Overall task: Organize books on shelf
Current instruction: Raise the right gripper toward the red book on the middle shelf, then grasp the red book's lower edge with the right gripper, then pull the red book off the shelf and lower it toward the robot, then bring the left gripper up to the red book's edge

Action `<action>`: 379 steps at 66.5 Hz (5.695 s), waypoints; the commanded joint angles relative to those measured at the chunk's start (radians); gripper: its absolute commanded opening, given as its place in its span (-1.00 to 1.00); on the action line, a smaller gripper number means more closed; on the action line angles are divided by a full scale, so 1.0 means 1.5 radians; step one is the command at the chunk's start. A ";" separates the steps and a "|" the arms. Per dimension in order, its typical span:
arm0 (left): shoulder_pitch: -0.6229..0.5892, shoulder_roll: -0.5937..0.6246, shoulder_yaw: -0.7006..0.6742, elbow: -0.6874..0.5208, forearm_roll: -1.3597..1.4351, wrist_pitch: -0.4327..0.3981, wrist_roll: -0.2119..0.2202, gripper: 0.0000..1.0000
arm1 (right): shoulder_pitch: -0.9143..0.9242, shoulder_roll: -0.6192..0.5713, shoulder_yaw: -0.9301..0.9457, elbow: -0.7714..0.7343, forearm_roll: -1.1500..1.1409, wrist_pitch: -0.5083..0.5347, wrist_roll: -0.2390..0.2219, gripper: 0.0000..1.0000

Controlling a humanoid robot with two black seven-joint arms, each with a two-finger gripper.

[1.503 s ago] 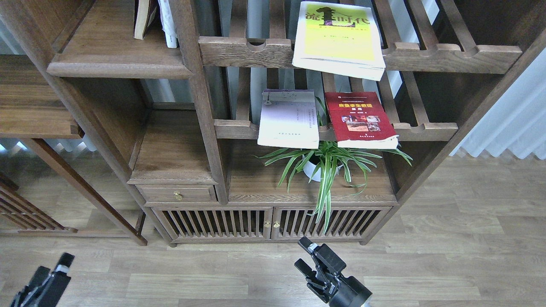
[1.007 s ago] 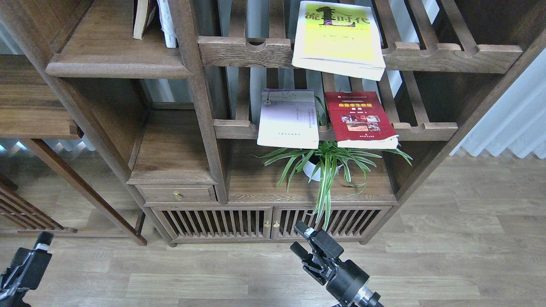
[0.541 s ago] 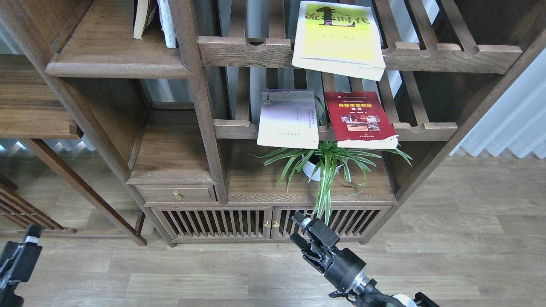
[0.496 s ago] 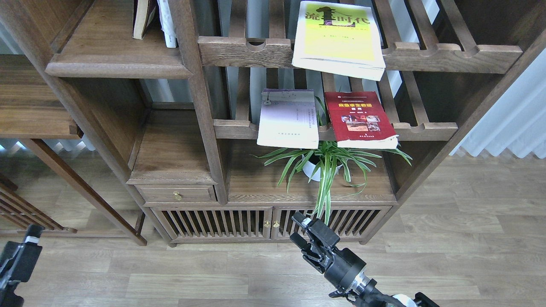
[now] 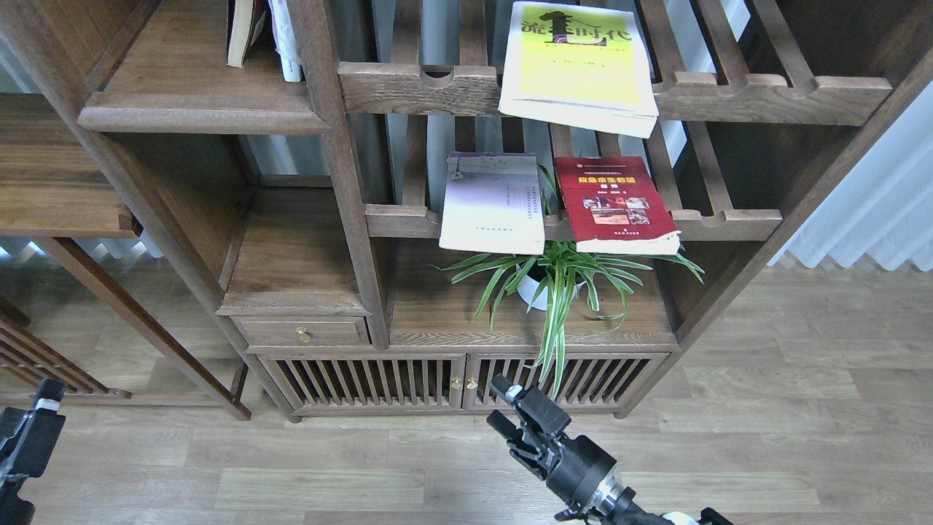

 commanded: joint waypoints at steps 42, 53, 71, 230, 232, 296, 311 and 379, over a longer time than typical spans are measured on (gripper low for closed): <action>-0.050 0.015 -0.063 0.094 -0.001 0.000 0.000 1.00 | 0.065 0.042 0.177 -0.006 0.051 0.000 0.026 0.99; -0.050 0.015 -0.070 0.106 -0.032 0.000 0.000 1.00 | 0.079 0.042 0.186 -0.004 0.058 0.000 0.029 0.99; -0.049 0.015 -0.078 0.133 -0.083 0.000 0.000 1.00 | 0.096 0.042 0.188 -0.005 0.060 0.000 0.127 0.99; -0.028 0.015 -0.078 0.148 -0.217 0.000 0.000 1.00 | -0.211 -0.030 0.343 0.169 0.326 0.000 0.284 -0.93; -0.028 0.015 -0.078 0.148 -0.217 0.000 0.000 1.00 | -0.234 -0.031 0.354 0.168 0.335 0.000 0.283 -0.93; -0.091 0.237 0.464 0.126 -0.427 0.000 0.130 1.00 | -0.071 0.021 -0.162 0.022 0.155 0.000 0.221 -0.90; -0.170 0.329 0.498 0.178 -0.416 0.000 0.267 1.00 | -0.040 0.021 -0.171 0.021 0.144 0.000 0.221 -0.90; -0.100 -0.226 -0.025 -0.096 -0.437 0.000 0.637 0.90 | -0.040 0.042 -0.052 0.151 -0.044 0.000 0.220 -0.91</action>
